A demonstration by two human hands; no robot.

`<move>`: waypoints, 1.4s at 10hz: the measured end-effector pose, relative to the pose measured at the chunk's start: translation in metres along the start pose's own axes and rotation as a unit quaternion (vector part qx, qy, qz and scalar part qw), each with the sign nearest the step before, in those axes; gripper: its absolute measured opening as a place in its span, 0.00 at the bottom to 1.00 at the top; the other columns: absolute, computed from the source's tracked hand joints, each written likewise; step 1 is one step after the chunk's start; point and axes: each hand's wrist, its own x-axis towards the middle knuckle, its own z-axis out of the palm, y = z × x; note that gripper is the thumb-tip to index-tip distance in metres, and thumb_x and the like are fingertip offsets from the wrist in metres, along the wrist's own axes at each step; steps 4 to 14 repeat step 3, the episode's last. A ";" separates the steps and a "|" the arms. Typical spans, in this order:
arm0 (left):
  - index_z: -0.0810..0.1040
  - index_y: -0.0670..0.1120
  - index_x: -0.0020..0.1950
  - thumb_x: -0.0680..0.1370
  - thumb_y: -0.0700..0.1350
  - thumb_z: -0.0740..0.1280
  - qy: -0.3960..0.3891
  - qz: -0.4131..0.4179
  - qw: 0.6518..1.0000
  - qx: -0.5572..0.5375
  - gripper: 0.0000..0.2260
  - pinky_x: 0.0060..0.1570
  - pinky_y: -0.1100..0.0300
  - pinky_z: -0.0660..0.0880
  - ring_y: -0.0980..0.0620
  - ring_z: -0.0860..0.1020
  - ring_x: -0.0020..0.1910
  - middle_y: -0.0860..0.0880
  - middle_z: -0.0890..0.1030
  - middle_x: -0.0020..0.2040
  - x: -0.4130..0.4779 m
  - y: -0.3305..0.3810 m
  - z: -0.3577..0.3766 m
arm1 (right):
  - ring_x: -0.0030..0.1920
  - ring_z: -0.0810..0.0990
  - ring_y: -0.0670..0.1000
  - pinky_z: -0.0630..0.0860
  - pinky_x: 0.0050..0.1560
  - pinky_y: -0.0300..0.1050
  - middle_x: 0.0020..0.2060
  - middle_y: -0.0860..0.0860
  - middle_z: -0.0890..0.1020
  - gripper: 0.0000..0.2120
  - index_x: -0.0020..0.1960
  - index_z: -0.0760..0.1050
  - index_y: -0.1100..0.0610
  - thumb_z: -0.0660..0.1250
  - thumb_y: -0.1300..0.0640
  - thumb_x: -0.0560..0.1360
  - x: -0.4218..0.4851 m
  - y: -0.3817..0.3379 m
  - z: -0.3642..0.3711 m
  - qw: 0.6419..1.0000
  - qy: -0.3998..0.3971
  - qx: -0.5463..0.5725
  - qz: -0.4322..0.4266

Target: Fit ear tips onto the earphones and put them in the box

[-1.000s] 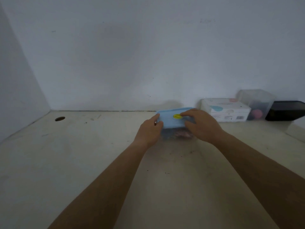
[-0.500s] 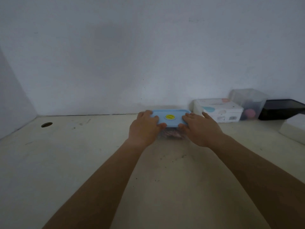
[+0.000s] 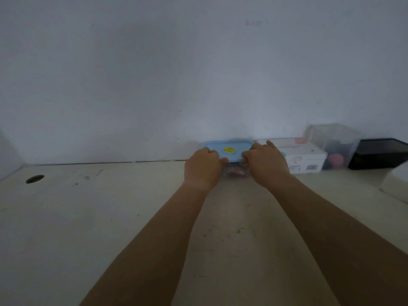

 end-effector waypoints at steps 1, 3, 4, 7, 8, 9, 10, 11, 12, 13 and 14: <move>0.78 0.44 0.54 0.83 0.57 0.54 0.003 0.005 1.000 0.015 0.20 0.46 0.52 0.73 0.44 0.78 0.52 0.44 0.77 0.53 0.001 0.002 -0.003 | 0.52 0.81 0.54 0.62 0.71 0.51 0.51 0.52 0.81 0.08 0.53 0.80 0.50 0.64 0.51 0.78 0.003 0.000 -0.001 1.000 -0.002 0.008 0.006; 0.72 0.44 0.66 0.82 0.60 0.53 -0.128 -0.003 0.992 -0.018 0.23 0.58 0.50 0.71 0.44 0.71 0.64 0.44 0.74 0.65 0.003 0.001 -0.020 | 0.63 0.75 0.55 0.60 0.72 0.59 0.62 0.53 0.77 0.14 0.60 0.73 0.52 0.58 0.47 0.80 -0.001 -0.003 -0.008 0.993 -0.087 0.071 0.041; 0.72 0.44 0.66 0.82 0.60 0.53 -0.128 -0.003 0.992 -0.018 0.23 0.58 0.50 0.71 0.44 0.71 0.64 0.44 0.74 0.65 0.003 0.001 -0.020 | 0.63 0.75 0.55 0.60 0.72 0.59 0.62 0.53 0.77 0.14 0.60 0.73 0.52 0.58 0.47 0.80 -0.001 -0.003 -0.008 0.993 -0.087 0.071 0.041; 0.72 0.44 0.66 0.82 0.60 0.53 -0.128 -0.003 0.992 -0.018 0.23 0.58 0.50 0.71 0.44 0.71 0.64 0.44 0.74 0.65 0.003 0.001 -0.020 | 0.63 0.75 0.55 0.60 0.72 0.59 0.62 0.53 0.77 0.14 0.60 0.73 0.52 0.58 0.47 0.80 -0.001 -0.003 -0.008 0.993 -0.087 0.071 0.041; 0.72 0.44 0.66 0.82 0.60 0.53 -0.128 -0.003 0.992 -0.018 0.23 0.58 0.50 0.71 0.44 0.71 0.64 0.44 0.74 0.65 0.003 0.001 -0.020 | 0.63 0.75 0.55 0.60 0.72 0.59 0.62 0.53 0.77 0.14 0.60 0.73 0.52 0.58 0.47 0.80 -0.001 -0.003 -0.008 0.993 -0.087 0.071 0.041; 0.72 0.44 0.66 0.82 0.60 0.53 -0.128 -0.003 0.992 -0.018 0.23 0.58 0.50 0.71 0.44 0.71 0.64 0.44 0.74 0.65 0.003 0.001 -0.020 | 0.63 0.75 0.55 0.60 0.72 0.59 0.62 0.53 0.77 0.14 0.60 0.73 0.52 0.58 0.47 0.80 -0.001 -0.003 -0.008 0.993 -0.087 0.071 0.041; 0.72 0.44 0.66 0.82 0.60 0.53 -0.128 -0.003 0.992 -0.018 0.23 0.58 0.50 0.71 0.44 0.71 0.64 0.44 0.74 0.65 0.003 0.001 -0.020 | 0.63 0.75 0.55 0.60 0.72 0.59 0.62 0.53 0.77 0.14 0.60 0.73 0.52 0.58 0.47 0.80 -0.001 -0.003 -0.008 0.993 -0.087 0.071 0.041; 0.72 0.44 0.66 0.82 0.60 0.53 -0.128 -0.003 0.992 -0.018 0.23 0.58 0.50 0.71 0.44 0.71 0.64 0.44 0.74 0.65 0.003 0.001 -0.020 | 0.63 0.75 0.55 0.60 0.72 0.59 0.62 0.53 0.77 0.14 0.60 0.73 0.52 0.58 0.47 0.80 -0.001 -0.003 -0.008 0.993 -0.087 0.071 0.041; 0.72 0.44 0.66 0.82 0.60 0.53 -0.128 -0.003 0.992 -0.018 0.23 0.58 0.50 0.71 0.44 0.71 0.64 0.44 0.74 0.65 0.003 0.001 -0.020 | 0.63 0.75 0.55 0.60 0.72 0.59 0.62 0.53 0.77 0.14 0.60 0.73 0.52 0.58 0.47 0.80 -0.001 -0.003 -0.008 0.993 -0.087 0.071 0.041; 0.72 0.44 0.66 0.82 0.60 0.53 -0.128 -0.003 0.992 -0.018 0.23 0.58 0.50 0.71 0.44 0.71 0.64 0.44 0.74 0.65 0.003 0.001 -0.020 | 0.63 0.75 0.55 0.60 0.72 0.59 0.62 0.53 0.77 0.14 0.60 0.73 0.52 0.58 0.47 0.80 -0.001 -0.003 -0.008 0.993 -0.087 0.071 0.041; 0.72 0.44 0.66 0.82 0.60 0.53 -0.128 -0.003 0.992 -0.018 0.23 0.58 0.50 0.71 0.44 0.71 0.64 0.44 0.74 0.65 0.003 0.001 -0.020 | 0.63 0.75 0.55 0.60 0.72 0.59 0.62 0.53 0.77 0.14 0.60 0.73 0.52 0.58 0.47 0.80 -0.001 -0.003 -0.008 0.993 -0.087 0.071 0.041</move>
